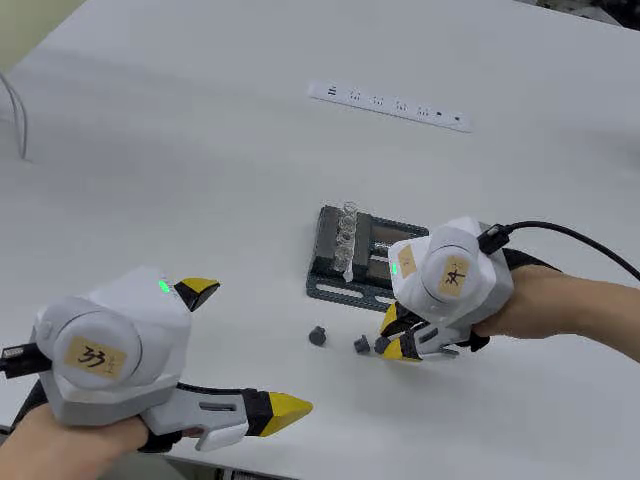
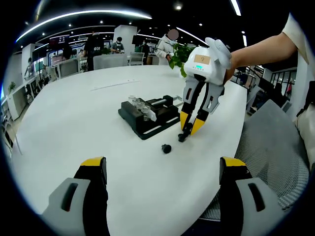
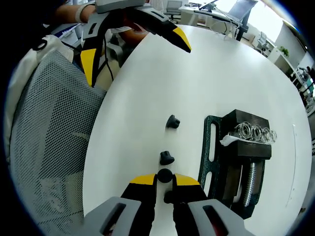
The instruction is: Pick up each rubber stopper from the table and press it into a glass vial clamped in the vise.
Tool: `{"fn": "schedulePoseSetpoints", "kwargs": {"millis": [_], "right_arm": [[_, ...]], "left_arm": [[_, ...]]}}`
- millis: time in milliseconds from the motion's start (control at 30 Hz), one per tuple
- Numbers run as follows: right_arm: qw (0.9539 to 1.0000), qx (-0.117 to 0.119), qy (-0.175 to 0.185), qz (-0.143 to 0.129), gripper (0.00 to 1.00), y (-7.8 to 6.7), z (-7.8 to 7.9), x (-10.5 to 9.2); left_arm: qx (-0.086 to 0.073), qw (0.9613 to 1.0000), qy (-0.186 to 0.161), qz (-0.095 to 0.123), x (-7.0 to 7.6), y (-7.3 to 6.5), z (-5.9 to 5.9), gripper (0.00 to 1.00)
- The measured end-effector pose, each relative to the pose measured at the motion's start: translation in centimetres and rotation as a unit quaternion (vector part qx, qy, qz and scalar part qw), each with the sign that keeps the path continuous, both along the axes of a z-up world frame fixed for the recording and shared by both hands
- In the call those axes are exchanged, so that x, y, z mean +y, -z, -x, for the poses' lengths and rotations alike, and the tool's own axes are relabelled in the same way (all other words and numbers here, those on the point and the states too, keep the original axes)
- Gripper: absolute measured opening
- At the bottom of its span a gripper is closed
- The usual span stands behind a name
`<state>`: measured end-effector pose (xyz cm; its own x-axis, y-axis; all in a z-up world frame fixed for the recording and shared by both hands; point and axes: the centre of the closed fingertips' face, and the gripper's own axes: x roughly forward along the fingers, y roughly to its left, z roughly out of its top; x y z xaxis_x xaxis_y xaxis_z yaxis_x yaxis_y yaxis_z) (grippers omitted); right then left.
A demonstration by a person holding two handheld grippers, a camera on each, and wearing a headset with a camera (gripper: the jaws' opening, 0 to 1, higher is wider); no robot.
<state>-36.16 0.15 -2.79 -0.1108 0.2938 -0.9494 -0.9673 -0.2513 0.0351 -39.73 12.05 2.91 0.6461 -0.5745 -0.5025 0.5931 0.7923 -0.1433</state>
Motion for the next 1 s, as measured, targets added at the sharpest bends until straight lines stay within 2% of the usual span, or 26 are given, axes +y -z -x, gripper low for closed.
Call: {"fn": "schedulePoseSetpoints", "kwargs": {"millis": [200,600,800,1000], "right_arm": [[1.0,0.002,0.01,0.002,0.08,-0.1,-0.5,0.0],[0.9994,0.006,0.032,-0.006,0.08,-1.8,-1.9,0.1],[0.999,0.005,0.044,-0.011,0.08,-3.0,-3.1,0.6],[0.9988,-0.003,0.047,-0.014,0.08,-4.6,-5.1,1.3]], "left_arm": [[0.001,1.0,-0.001,0.001,0.0,0.0,0.0,0.94],[-0.001,1.0,0.004,0.002,-0.4,-0.2,-0.2,0.94],[0.001,1.0,0.005,0.005,-0.5,0.0,-0.2,0.94],[0.003,0.9999,0.01,0.006,-0.8,0.2,-0.2,0.94]]}}
